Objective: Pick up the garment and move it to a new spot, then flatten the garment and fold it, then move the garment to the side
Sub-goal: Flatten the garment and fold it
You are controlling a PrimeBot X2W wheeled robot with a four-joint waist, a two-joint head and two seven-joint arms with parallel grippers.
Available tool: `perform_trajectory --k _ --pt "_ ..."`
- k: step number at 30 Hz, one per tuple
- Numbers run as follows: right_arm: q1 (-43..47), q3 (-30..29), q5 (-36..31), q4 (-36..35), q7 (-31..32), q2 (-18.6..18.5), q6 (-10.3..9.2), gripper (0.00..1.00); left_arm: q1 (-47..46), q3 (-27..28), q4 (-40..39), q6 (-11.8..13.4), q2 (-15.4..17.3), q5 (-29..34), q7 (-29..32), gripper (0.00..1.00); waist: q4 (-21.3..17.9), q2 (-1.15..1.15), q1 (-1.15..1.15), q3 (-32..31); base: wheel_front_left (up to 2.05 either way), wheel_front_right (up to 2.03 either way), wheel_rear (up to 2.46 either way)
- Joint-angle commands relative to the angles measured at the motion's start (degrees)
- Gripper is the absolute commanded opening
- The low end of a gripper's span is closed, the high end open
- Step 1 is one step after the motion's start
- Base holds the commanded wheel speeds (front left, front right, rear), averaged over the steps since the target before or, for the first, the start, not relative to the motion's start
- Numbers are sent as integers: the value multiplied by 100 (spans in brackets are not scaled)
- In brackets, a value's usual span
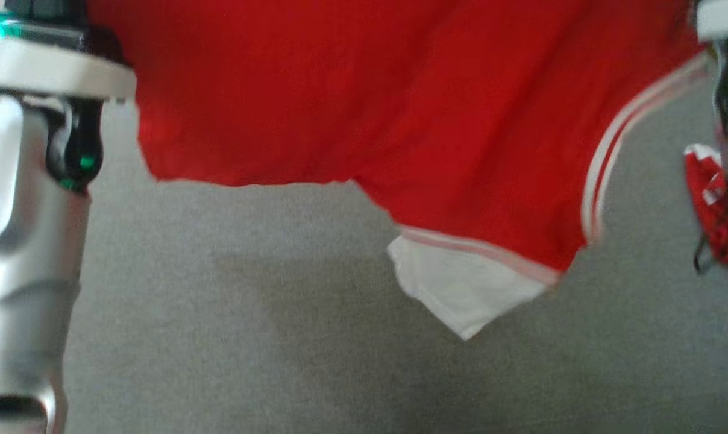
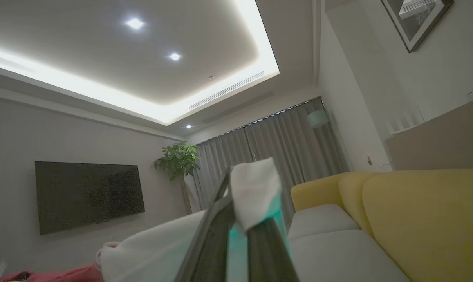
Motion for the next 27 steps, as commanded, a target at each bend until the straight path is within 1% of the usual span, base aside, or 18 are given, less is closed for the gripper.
perform_trajectory --k 1,4,7,9,12,14,17,19,21,24,27 --pt "-334 -3 -43 -100 -12 68 -4 0 -398 191 -108 60 207 39 11 0 17 0 -1 331 0 0 0" --pt "-1082 -78 -241 540 -247 209 -4 0 -950 204 375 227 133 185 -144 0 9 0 -1 723 0 0 0" --pt "-1941 -299 -479 1221 -550 317 -4 0 -1622 320 914 412 93 285 -356 0 -18 0 -1 1090 0 0 0" --pt "-2409 -426 -648 1566 -668 369 -4 0 -1990 368 1193 472 48 357 -485 0 -25 0 -1 1223 0 0 0" --pt "-2820 -500 -852 1889 -728 396 -4 0 -2406 397 1486 428 75 506 -584 0 -44 0 -1 1373 0 0 0" --pt "-2880 -629 -866 1943 -737 426 -4 0 -2545 561 1558 423 54 493 -606 0 -60 0 -1 1459 0 0 0" --pt "-2597 -697 -839 1884 -740 471 -4 0 -2367 842 1372 336 3 567 -612 0 -97 0 -1 1582 0 0 0" --pt "-2218 -726 -675 1799 -740 489 -4 0 -2007 1044 1256 270 -106 610 -613 0 -90 0 -1 1622 0 0 0" --pt "-1749 -653 -515 1640 -741 383 -4 0 -1540 1138 1187 192 -248 738 -613 0 -49 0 -1 1672 0 0 0" --pt "-794 -611 -112 1424 -741 305 -4 0 -641 1413 1118 116 -592 784 -614 0 -52 0 -1 1623 0 0 0" --pt "342 -471 325 1209 -741 354 -4 0 382 1719 1191 27 -943 768 -614 0 -101 0 -1 1478 0 0 0"
